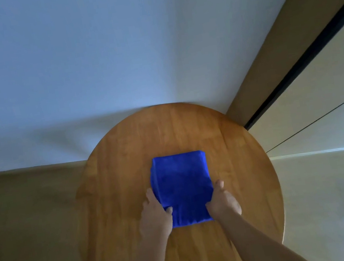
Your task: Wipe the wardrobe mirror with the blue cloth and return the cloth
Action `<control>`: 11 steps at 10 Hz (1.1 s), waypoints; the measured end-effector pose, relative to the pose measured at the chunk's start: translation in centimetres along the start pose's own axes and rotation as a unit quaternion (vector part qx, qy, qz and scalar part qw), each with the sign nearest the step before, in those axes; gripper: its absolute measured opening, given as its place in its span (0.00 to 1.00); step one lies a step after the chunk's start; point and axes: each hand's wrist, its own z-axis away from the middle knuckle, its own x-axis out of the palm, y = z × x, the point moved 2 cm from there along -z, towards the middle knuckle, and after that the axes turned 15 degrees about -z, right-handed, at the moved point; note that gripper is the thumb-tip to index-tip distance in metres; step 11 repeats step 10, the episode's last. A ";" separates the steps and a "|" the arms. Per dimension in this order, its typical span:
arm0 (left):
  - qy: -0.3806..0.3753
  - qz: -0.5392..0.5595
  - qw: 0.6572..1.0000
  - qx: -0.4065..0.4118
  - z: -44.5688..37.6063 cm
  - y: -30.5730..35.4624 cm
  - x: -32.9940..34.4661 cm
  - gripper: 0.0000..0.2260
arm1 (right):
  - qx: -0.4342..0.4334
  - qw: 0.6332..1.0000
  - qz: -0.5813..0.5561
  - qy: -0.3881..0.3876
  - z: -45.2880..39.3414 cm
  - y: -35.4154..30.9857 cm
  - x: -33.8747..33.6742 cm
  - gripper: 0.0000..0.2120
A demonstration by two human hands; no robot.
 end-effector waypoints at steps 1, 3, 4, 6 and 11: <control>0.130 -0.203 0.968 0.070 0.9 0.6 0.2 0.42 | -0.128 0.983 0.116 0.063 0.3 -0.1 0.2 0.41; 0.052 -0.231 0.959 0.154 0.8 1.2 1.1 0.35 | -0.208 0.954 0.217 0.007 -0.2 0.0 1.5 0.40; 0.066 -0.237 0.954 0.173 1.1 0.4 0.8 0.34 | -0.174 0.948 0.268 -0.004 -0.6 0.3 1.2 0.40; 0.067 -0.252 0.953 0.157 2.1 -0.2 0.8 0.34 | -0.165 0.936 0.310 -0.002 0.1 0.2 1.0 0.38; 0.111 -0.195 0.962 0.158 7.3 0.9 -6.0 0.31 | -0.189 0.970 0.123 0.088 7.6 -0.2 -5.3 0.33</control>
